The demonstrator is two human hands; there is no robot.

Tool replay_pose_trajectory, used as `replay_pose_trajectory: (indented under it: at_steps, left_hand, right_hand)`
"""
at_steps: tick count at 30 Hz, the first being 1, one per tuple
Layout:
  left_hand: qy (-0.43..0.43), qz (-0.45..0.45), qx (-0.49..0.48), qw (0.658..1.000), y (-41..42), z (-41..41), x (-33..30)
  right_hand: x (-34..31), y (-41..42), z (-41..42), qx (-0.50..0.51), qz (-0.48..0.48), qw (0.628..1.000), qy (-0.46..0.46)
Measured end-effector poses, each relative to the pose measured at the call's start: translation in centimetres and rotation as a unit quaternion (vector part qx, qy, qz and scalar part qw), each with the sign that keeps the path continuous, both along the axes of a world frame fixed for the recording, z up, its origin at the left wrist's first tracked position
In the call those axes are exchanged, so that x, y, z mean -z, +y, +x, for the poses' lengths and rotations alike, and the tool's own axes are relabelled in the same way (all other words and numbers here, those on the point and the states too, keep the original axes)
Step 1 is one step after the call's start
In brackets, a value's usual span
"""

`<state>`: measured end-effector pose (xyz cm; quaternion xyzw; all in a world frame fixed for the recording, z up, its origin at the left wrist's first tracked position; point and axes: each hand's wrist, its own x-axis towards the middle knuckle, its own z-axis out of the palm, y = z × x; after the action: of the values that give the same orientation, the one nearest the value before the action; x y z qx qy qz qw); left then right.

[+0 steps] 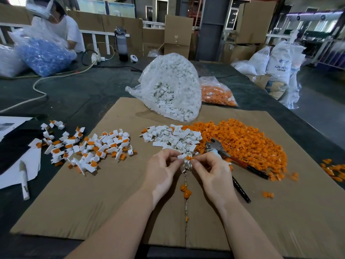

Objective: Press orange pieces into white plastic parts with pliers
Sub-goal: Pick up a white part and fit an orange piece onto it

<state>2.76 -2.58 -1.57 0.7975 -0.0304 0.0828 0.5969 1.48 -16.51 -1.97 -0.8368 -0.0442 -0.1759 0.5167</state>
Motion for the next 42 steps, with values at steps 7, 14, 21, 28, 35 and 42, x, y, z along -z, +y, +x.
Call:
replay_pose_trajectory:
  at_steps: [7, 14, 21, 28, 35, 42]
  left_hand:
    - [-0.012, 0.024, 0.023, 0.999, 0.0, -0.4, -0.46]
    - [-0.001, 0.035, 0.031, 0.999, -0.13, -0.57, -0.27]
    - [-0.029, 0.122, 0.04, 0.991, -0.16, -0.53, 0.18]
    - [0.008, 0.007, 0.018, 1.0, 0.2, -0.12, -0.21]
    - [0.028, -0.013, 0.029, 0.999, 0.35, -0.2, -0.18]
    - [0.002, 0.03, 0.027, 0.999, 0.38, -0.24, -0.31]
  right_hand:
    - [0.3, 0.21, -0.3, 0.021, -0.103, 0.994, -0.01]
    - [0.25, 0.39, -0.52, 0.026, -0.124, 0.992, -0.02]
    - [0.63, 0.18, -0.4, 0.007, -0.138, 0.99, -0.022]
    - [0.27, 0.29, -0.23, -0.007, -0.04, 0.999, -0.036]
    - [0.47, 0.34, -0.26, -0.023, -0.067, 0.994, -0.078]
    - [0.17, 0.33, -0.46, -0.022, -0.124, 0.983, -0.136]
